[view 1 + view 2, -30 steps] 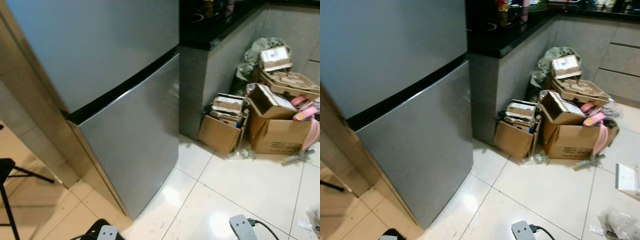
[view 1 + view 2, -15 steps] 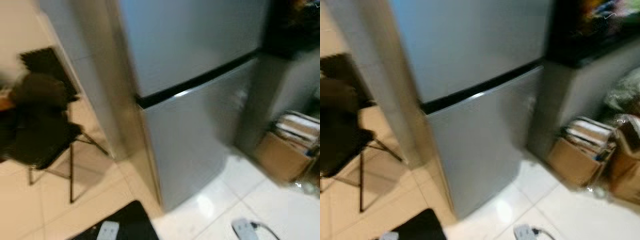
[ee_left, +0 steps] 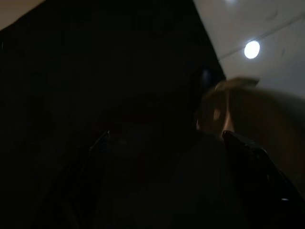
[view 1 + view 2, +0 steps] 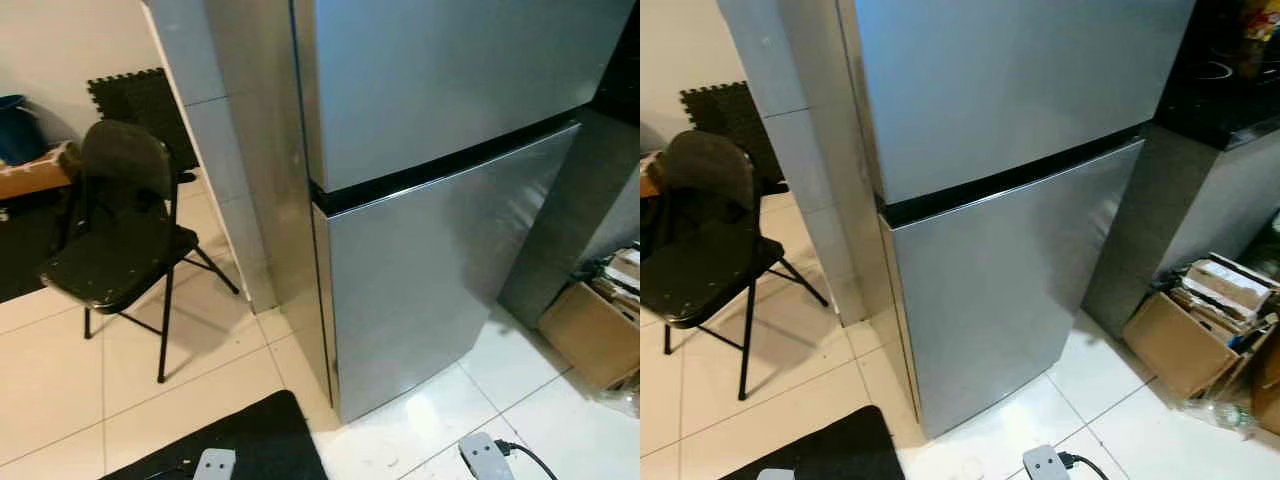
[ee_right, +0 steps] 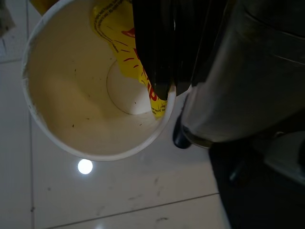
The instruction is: Restocking fridge
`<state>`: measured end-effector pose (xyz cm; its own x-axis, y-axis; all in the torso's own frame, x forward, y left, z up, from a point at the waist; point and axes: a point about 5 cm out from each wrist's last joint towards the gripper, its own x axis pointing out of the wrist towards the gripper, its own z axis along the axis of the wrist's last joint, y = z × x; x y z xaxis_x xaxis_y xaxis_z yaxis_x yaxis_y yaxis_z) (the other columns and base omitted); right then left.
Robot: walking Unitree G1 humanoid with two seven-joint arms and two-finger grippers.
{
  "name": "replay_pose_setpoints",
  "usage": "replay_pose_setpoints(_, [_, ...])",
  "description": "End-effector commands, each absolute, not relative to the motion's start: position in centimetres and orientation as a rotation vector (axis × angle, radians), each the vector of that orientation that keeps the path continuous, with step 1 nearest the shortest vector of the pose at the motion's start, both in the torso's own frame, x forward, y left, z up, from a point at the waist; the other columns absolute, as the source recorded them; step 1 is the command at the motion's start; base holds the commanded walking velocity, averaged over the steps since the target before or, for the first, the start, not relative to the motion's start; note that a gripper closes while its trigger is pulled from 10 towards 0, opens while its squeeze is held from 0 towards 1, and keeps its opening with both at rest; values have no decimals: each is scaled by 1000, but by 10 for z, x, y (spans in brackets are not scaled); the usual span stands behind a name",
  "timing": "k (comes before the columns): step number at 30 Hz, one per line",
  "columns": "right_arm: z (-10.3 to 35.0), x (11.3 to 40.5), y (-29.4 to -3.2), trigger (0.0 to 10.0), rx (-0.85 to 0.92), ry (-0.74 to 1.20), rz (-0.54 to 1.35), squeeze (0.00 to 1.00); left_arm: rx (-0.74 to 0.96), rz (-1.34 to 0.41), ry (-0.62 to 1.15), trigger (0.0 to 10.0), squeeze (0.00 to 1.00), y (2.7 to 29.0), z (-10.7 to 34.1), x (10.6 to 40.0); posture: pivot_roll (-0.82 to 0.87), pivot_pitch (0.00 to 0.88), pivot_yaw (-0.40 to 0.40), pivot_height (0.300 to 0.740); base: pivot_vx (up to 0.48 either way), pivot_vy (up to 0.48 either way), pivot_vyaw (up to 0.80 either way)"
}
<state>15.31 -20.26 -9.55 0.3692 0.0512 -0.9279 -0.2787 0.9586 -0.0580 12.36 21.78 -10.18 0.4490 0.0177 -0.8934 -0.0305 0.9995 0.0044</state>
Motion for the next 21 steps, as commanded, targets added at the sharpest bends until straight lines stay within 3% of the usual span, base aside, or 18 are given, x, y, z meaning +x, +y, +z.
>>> replay_pose_setpoints(1, [-96,153,-202,10000,-234,1180,219,0,-45,43,1087,10000,0,215,-102,122,1,0,5,740,0,0,0])
replay_pose_setpoints(8, [-96,153,-202,10000,-219,1180,205,0,-65,92,992,10000,0,217,-98,128,-2,0,9,740,0,0,-60])
replay_pose_setpoints(10, [-96,153,-203,10000,-218,1179,198,0,-65,80,803,10000,0,224,-68,195,-1,0,8,740,0,0,0])
replay_pose_setpoints(12, [-96,153,-203,10000,-223,1177,202,0,-88,69,679,10000,0,226,-45,231,0,0,6,740,0,0,0])
replay_pose_setpoints(21, [-96,153,-203,10000,-224,1175,201,0,-102,-57,335,10000,0,232,30,308,-5,0,7,740,0,0,0])
